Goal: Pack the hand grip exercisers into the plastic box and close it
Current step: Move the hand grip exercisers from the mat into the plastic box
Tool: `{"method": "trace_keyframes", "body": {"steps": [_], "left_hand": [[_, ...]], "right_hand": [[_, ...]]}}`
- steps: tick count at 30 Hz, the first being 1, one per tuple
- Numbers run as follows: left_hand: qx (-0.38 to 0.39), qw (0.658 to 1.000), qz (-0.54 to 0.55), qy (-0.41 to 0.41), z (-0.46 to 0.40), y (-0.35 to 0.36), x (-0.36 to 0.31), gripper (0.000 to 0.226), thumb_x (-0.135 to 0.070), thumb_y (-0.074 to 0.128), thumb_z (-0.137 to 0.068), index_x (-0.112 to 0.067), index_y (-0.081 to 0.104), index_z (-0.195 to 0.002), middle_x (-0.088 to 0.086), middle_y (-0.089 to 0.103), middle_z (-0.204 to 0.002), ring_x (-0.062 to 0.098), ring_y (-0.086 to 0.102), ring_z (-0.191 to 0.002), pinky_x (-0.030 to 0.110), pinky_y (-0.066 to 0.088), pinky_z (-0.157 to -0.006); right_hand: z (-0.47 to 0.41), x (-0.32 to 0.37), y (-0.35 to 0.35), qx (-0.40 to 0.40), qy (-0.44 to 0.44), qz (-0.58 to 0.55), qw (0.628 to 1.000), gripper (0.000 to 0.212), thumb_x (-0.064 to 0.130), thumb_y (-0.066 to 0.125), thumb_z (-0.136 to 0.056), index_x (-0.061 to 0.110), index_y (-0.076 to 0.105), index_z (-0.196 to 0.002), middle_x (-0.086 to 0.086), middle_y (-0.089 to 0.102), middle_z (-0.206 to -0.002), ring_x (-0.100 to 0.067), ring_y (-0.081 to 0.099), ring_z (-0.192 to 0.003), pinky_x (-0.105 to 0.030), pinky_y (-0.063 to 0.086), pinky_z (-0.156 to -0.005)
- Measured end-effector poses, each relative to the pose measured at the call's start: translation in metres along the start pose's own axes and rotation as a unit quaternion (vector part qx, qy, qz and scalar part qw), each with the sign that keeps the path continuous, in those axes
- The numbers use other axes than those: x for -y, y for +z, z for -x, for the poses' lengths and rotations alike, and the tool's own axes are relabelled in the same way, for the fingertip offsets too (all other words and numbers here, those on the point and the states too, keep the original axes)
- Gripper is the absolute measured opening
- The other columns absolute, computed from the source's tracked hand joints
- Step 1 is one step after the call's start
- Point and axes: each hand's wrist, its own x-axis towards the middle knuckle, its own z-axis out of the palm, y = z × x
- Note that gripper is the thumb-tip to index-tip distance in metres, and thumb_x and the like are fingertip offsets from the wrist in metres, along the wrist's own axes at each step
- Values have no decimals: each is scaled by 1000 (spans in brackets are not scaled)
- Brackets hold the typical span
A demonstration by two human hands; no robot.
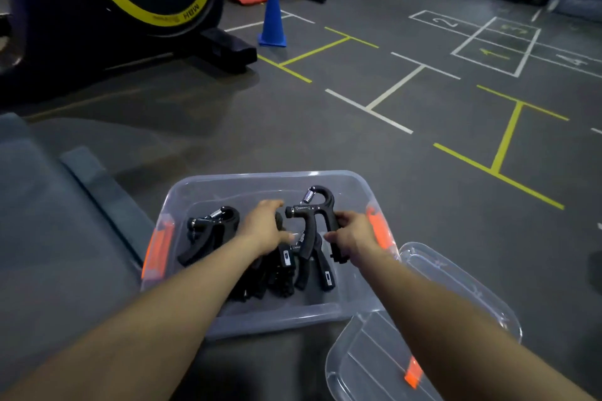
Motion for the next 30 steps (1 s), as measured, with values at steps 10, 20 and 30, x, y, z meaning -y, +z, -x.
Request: {"method": "trace_keyframes", "body": {"steps": [10,20,30], "left_hand": [[86,989,-122,21,-30,45,33,104,-39,81,-65,-11,23,-147,7,18,-157,22,19,-145,32,17,-120],[125,981,-149,25,-34,47,32,103,-39,76,-72,-12,15,-149,2,3,-160,20,3,-148,36,13,-121],[146,977,-157,13,-31,44,28,99,-38,72,-76,-13,10,-150,-1,-3,-160,19,-2,-148,36,12,-122]], "right_hand": [[-53,-56,15,-38,96,-73,992,30,-19,48,-77,0,66,-91,-13,58,-76,-19,51,-62,-24,46,-50],[-55,-58,12,3,73,-49,996,38,-24,49,-75,3,59,-100,-13,56,-76,-21,52,-62,-28,46,-51],[-50,-54,23,74,83,-38,993,42,-28,46,-78,-12,54,-116,-4,52,-67,-14,50,-60,-25,44,-54]]}}
